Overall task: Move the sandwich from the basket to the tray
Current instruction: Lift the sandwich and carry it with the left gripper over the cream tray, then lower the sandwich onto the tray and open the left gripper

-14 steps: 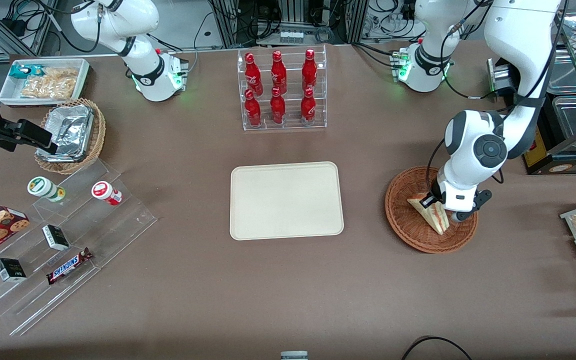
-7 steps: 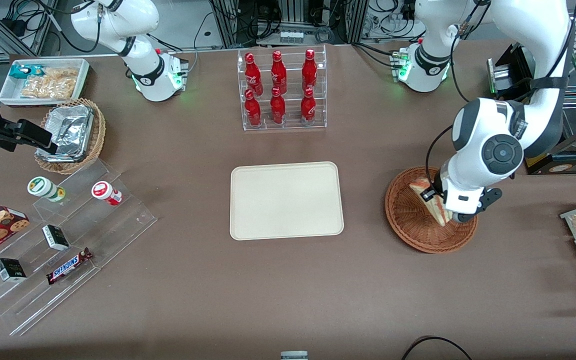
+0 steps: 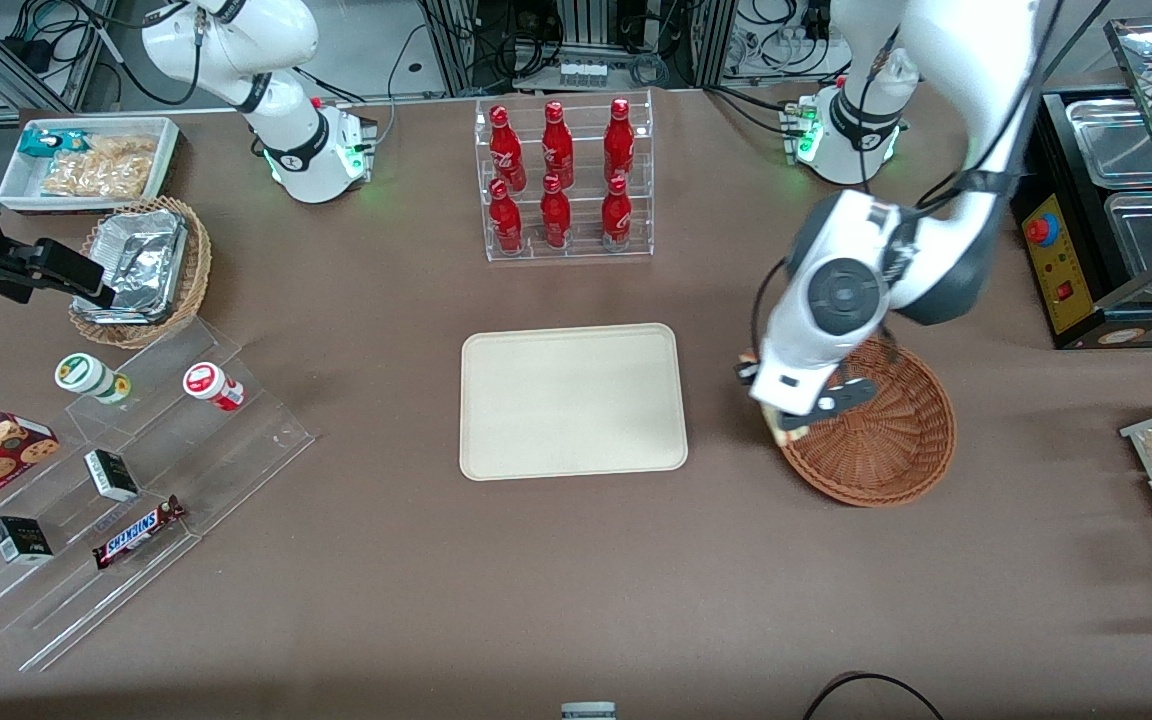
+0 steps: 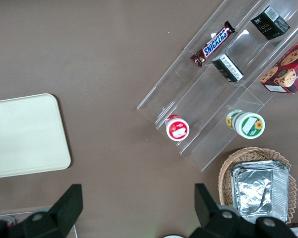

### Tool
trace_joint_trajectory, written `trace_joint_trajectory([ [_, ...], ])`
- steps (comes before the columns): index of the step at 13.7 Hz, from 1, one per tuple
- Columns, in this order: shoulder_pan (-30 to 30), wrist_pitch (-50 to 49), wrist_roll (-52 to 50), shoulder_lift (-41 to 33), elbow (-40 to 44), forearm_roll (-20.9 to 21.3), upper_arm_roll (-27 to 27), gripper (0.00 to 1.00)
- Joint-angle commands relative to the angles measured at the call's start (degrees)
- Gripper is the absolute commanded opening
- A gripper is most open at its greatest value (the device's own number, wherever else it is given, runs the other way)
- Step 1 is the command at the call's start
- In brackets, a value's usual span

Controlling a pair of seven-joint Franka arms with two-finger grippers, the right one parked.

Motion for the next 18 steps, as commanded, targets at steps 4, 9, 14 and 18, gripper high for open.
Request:
trace_joint_trajectory([
  [4,-10.07,-1.61,-1.79,11.97,13.87,-0.19,0.46,0.07],
  [9,-16.75,-1.43,-6.10,21.03,24.42,-1.68,0.46,0.07],
  [14,-19.22,3.82,-8.13,24.29,26.98,-1.69,0.37,0.07],
  [18,-19.22,6.81,-7.86,25.52,26.81,-1.60,-0.16,0.07],
])
